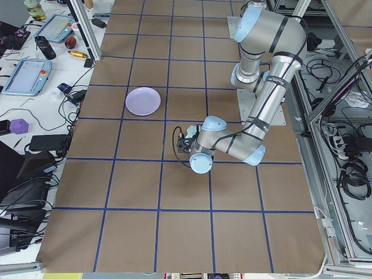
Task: Flip cup and place on plate
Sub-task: 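Lift the cup with the left gripper and rotate it upright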
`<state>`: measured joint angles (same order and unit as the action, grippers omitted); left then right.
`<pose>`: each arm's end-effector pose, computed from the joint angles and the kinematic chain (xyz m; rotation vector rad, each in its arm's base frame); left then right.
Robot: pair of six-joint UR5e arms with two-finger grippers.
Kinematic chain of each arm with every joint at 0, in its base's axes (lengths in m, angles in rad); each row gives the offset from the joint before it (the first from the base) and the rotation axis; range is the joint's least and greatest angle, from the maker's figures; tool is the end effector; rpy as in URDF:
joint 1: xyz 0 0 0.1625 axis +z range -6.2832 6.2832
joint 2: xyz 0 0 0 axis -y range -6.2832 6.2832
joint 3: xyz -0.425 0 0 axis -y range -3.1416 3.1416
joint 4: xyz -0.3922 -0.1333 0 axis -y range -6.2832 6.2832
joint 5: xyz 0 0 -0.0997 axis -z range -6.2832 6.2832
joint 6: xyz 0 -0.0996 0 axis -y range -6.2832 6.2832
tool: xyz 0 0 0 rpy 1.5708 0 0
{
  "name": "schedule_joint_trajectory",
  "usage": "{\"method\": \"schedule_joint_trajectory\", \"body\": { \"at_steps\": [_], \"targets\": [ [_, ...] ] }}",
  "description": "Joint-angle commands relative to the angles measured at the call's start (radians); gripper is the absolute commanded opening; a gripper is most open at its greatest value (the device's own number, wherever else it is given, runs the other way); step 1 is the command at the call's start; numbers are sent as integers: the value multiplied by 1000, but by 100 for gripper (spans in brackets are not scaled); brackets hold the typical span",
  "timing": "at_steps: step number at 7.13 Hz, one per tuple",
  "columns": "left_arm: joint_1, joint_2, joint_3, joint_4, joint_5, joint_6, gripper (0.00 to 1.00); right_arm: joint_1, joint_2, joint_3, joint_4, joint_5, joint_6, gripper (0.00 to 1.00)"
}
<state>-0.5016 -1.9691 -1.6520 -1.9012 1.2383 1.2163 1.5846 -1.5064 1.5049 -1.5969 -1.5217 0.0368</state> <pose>0.3704 -0.3922 0.2362 -0.0040 -2.2814 -0.0575 0.1454 -0.5200 0.4905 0.0345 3.0914 -0.0407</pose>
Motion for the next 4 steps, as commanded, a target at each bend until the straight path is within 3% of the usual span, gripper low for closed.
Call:
{"method": "schedule_joint_trajectory", "body": {
  "at_steps": [1,4],
  "targets": [
    [-119,83,61,-4,-4,-43,0,0,0,0,0,0,0,100],
    [-354,200,124,4,10,-310,0,0,0,0,0,0,0,100]
  ]
}}
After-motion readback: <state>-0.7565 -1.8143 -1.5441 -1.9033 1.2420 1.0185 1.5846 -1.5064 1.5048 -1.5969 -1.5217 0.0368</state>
